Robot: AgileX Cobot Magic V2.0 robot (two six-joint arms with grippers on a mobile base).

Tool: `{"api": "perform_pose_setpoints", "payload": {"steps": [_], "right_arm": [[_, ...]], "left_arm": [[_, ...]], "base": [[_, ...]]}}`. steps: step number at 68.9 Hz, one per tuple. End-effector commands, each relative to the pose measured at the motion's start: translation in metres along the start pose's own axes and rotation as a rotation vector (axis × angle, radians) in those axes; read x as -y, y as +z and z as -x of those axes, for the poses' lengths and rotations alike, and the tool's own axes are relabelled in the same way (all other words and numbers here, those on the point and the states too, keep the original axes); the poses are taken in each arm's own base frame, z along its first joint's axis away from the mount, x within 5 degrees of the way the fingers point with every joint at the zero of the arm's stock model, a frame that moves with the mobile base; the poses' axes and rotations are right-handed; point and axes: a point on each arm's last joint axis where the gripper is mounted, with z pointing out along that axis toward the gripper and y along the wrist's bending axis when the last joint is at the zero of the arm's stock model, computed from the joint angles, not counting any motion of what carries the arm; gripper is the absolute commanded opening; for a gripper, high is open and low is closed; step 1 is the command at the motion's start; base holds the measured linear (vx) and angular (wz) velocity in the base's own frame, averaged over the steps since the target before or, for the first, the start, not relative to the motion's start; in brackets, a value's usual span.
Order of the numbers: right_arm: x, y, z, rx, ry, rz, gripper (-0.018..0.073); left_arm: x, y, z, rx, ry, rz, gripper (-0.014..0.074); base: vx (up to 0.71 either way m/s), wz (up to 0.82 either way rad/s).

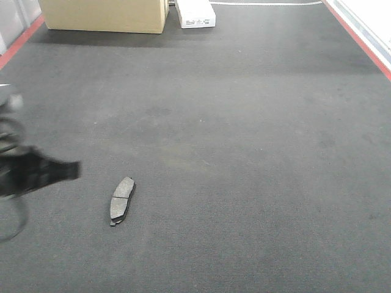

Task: Move and align brake pads A on conveyor
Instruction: 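Raise the open left gripper away from the placed pad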

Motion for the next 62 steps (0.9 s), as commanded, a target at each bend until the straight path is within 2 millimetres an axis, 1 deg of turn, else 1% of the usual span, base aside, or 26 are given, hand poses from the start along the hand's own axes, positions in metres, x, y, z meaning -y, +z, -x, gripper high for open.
{"api": "perform_pose_setpoints", "payload": {"steps": [1,4,12,21,28,42,62], "right_arm": [[0.003,-0.005,0.017,0.117,-0.009,-0.026,0.0014],[0.003,-0.005,0.017,0.117,-0.009,-0.026,0.0014],[0.003,-0.005,0.017,0.117,-0.009,-0.026,0.0014],[0.003,-0.005,0.017,0.117,-0.009,-0.026,0.0014],[0.003,-0.005,0.017,0.117,-0.009,-0.026,0.0014],[0.003,-0.005,0.017,0.117,-0.009,-0.026,0.0014],[0.003,-0.005,0.017,0.121,-0.008,-0.026,0.0014]], "left_arm": [[-0.006,-0.028,-0.001,0.142,0.022,-0.058,-0.0008],[-0.011,-0.035,-0.009,0.161,0.042,-0.063,-0.0008],[-0.022,-0.054,-0.026,0.219,0.031,-0.080,-0.0007],[-0.033,-0.068,-0.045,0.261,0.018,-0.090,-0.0007],[-0.038,-0.077,-0.054,0.297,0.007,-0.102,-0.0006],[-0.044,-0.091,-0.059,0.359,-0.011,-0.122,-0.0006],[-0.044,-0.091,-0.059,0.360,-0.010,-0.123,-0.0006]], "base": [[0.00,0.00],[0.00,0.00],[0.00,0.00],[0.00,0.00],[0.00,0.00],[0.00,0.00],[0.00,0.00]]}}
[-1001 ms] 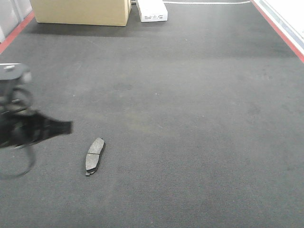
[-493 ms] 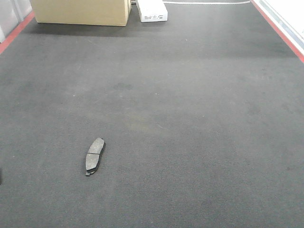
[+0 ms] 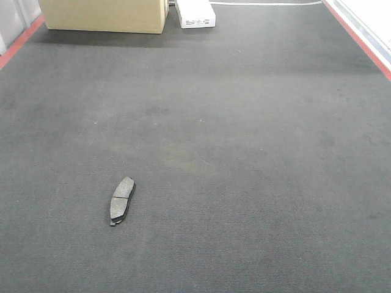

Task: Move and align brake pads A on conveyor
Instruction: 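Raise the open left gripper away from the placed pad, then lower the right gripper beside the first pad and release its pad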

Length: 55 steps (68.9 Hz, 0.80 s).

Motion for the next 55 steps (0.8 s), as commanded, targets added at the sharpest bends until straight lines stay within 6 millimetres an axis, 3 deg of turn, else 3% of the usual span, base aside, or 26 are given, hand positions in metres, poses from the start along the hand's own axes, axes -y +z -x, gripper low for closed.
{"api": "perform_pose_setpoints", "payload": {"steps": [1,20,28,39,55], "right_arm": [[0.003,-0.005,0.017,0.121,-0.006,-0.025,0.0014],[0.002,-0.004,0.022,0.169,0.038,-0.008,0.0014],[0.004,0.008,0.032,0.170,0.055,-0.010,0.0014],[0.007,0.044,0.050,0.056,0.102,0.005,0.0017],[0.013,0.120,0.069,-0.126,0.154,0.020,0.0023]], "left_arm": [[0.004,-0.003,0.011,0.068,0.008,-0.030,-0.0006],[0.004,-0.003,0.011,0.068,0.008,-0.030,-0.0006],[0.004,-0.003,0.011,0.068,0.008,-0.030,-0.0006],[0.004,-0.003,0.011,0.068,0.008,-0.030,-0.0006],[0.004,-0.003,0.011,0.068,0.008,-0.030,-0.0006]], "base": [[0.00,0.00],[0.00,0.00],[0.00,0.00],[0.00,0.00],[0.00,0.00]]}}
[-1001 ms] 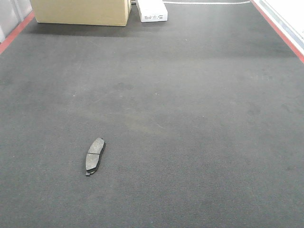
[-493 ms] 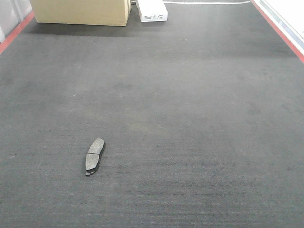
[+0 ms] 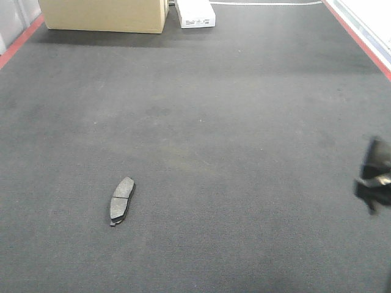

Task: Move and align brake pads A on conveyor
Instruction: 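Lower the right gripper beside the first pad and release its pad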

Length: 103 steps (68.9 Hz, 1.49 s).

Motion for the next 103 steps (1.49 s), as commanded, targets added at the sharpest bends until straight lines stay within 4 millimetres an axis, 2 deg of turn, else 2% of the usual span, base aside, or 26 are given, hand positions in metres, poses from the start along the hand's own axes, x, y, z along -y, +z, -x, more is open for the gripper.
{"api": "perform_pose_setpoints", "payload": {"steps": [1,6,11,19,34,42,60,86,93,103], "right_arm": [[0.003,0.019,0.028,0.069,0.039,-0.005,0.0024],[0.000,0.040,0.032,0.014,0.055,0.023,0.0027],[-0.010,0.057,0.036,-0.020,0.025,0.067,0.0032],[-0.036,0.084,0.039,-0.085,-0.011,0.144,0.0037],[-0.088,0.123,0.040,-0.179,-0.039,0.253,0.0047],[-0.105,0.142,0.035,-0.234,0.002,0.270,0.0052],[-0.108,0.176,0.020,-0.321,0.103,0.234,0.0060],[-0.108,0.196,0.008,-0.335,0.137,0.212,0.0088],[-0.108,0.198,0.005,-0.343,0.144,0.210,0.0127],[-0.108,0.202,0.001,-0.360,0.143,0.206,0.0230]], "left_arm": [[0.004,-0.003,0.011,0.068,0.008,-0.030,-0.0006],[0.004,-0.003,0.011,0.068,0.008,-0.030,-0.0006],[0.004,-0.003,0.011,0.068,0.008,-0.030,-0.0006],[0.004,-0.003,0.011,0.068,0.008,-0.030,-0.0006],[0.004,-0.003,0.011,0.068,0.008,-0.030,-0.0006],[0.004,-0.003,0.011,0.068,0.008,-0.030,-0.0006],[0.004,-0.003,0.011,0.068,0.008,-0.030,-0.0006],[0.004,-0.003,0.011,0.068,0.008,-0.030,-0.0006],[0.004,-0.003,0.011,0.068,0.008,-0.030,-0.0006],[0.004,-0.003,0.011,0.068,0.008,-0.030,-0.0006]], "base": [[0.00,0.00],[0.00,0.00],[0.00,0.00],[0.00,0.00],[0.00,0.00],[0.00,0.00],[0.00,0.00],[0.00,0.00],[0.00,0.00],[0.00,0.00]]}}
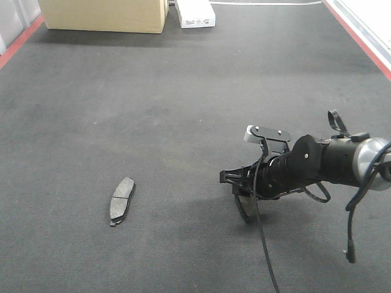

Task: Move and align brake pads A on conveyor
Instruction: 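Lower the right gripper beside the first pad and release its pad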

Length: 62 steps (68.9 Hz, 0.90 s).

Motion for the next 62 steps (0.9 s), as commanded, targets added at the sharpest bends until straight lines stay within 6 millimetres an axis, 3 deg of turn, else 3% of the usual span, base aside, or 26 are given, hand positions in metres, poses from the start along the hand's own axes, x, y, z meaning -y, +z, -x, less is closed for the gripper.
{"api": "perform_pose_setpoints", "payload": {"steps": [1,19,33,50,62], "right_arm": [[-0.005,-0.014,0.017,0.105,-0.008,0.018,0.0242],[-0.005,-0.014,0.017,0.110,-0.008,0.018,0.0430],[-0.010,-0.031,0.023,0.163,-0.019,0.033,0.0452],[-0.022,-0.102,0.036,0.348,-0.134,0.063,0.0452],[-0.026,-0.160,0.032,0.442,-0.276,0.038,0.0444]], "left_arm": [[0.004,-0.003,0.012,0.073,0.008,-0.033,-0.0006],[0.004,-0.003,0.012,0.073,0.008,-0.033,-0.0006],[0.004,-0.003,0.012,0.073,0.008,-0.033,-0.0006],[0.004,-0.004,0.012,0.073,0.007,-0.033,-0.0006],[0.004,-0.004,0.012,0.073,0.005,-0.034,-0.0006]], "base": [[0.00,0.00],[0.00,0.00],[0.00,0.00],[0.00,0.00],[0.00,0.00]]}}
